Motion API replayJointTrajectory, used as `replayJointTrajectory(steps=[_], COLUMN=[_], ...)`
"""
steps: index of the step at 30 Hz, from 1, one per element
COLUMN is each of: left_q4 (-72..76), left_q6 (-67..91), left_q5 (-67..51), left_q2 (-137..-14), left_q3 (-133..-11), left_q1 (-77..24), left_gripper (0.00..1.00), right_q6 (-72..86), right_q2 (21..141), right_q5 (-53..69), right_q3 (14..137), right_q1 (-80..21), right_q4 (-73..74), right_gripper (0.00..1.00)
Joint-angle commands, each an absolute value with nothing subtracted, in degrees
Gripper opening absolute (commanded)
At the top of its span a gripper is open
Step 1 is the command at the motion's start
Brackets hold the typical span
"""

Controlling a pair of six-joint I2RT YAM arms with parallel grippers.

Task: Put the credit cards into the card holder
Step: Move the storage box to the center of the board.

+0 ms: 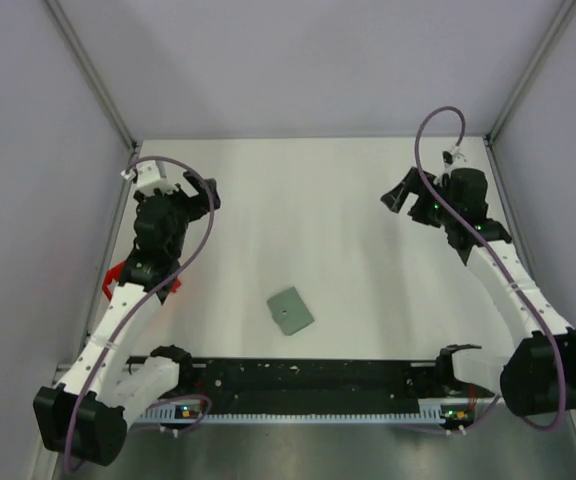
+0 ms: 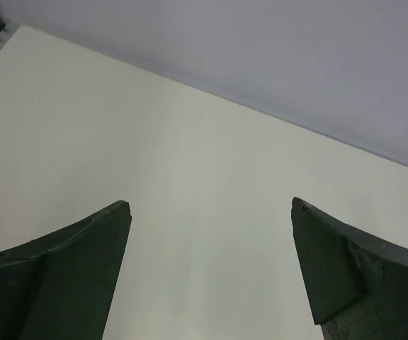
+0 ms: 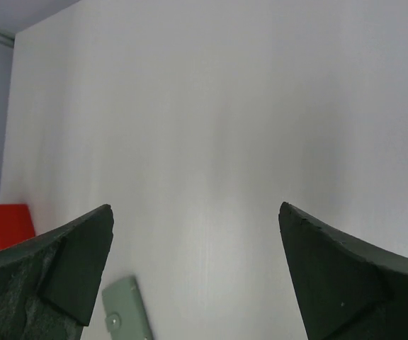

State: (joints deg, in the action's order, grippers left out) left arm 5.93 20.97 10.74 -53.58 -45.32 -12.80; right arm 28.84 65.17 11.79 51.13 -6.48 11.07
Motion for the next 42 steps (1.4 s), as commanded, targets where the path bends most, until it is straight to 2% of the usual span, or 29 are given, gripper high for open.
replayJointTrajectory(steps=[1,4,10,13,19,24,29,32,37,42], left_q4=[-16.5,-17.6,-26.8,-32.4,-37.0,-39.7,-34.0,-30.9,-27.8,-25.9], left_q6=[43.4,36.6,34.3,35.9,35.3,37.3,37.4,37.4,37.6,36.7], left_q5=[22.7,18.6,21.4,27.1,27.9,17.7,15.7,11.3,14.6,10.0], left_q2=[-52.7,-52.7,-52.1,-51.8,-51.3,-54.7,-55.9,-59.5,-65.0,-70.0], left_q3=[-51.6,-51.2,-54.7,-56.8,-59.6,-58.0,-49.4,-47.9,-46.0,-44.8], left_q1=[-12.5,-12.4,-11.6,-11.1,-7.2,1.4,2.3,3.0,4.1,4.7], left_gripper=[0.98,0.98,0.98,0.98,0.98,0.98,0.98,0.98,0.98,0.98], right_q6=[28.3,25.0,26.4,28.8,31.0,34.7,34.1,34.0,33.8,33.8], right_q2=[71.9,76.0,83.7,90.6,101.3,108.3,103.2,98.7,88.2,77.1], right_q5=[23.4,20.1,14.3,14.2,11.8,8.0,4.3,5.4,6.0,7.5], right_q3=[61.0,62.8,67.5,73.9,86.5,94.0,88.0,83.3,72.9,63.2], right_q1=[-11.2,-16.0,-28.2,-34.3,-44.7,-51.4,-51.5,-49.5,-44.5,-38.2], right_q4=[19.8,20.2,21.5,21.7,21.0,20.7,19.8,19.8,19.6,19.7], right_gripper=[0.99,0.99,0.99,0.99,0.99,0.99,0.99,0.99,0.99,0.99])
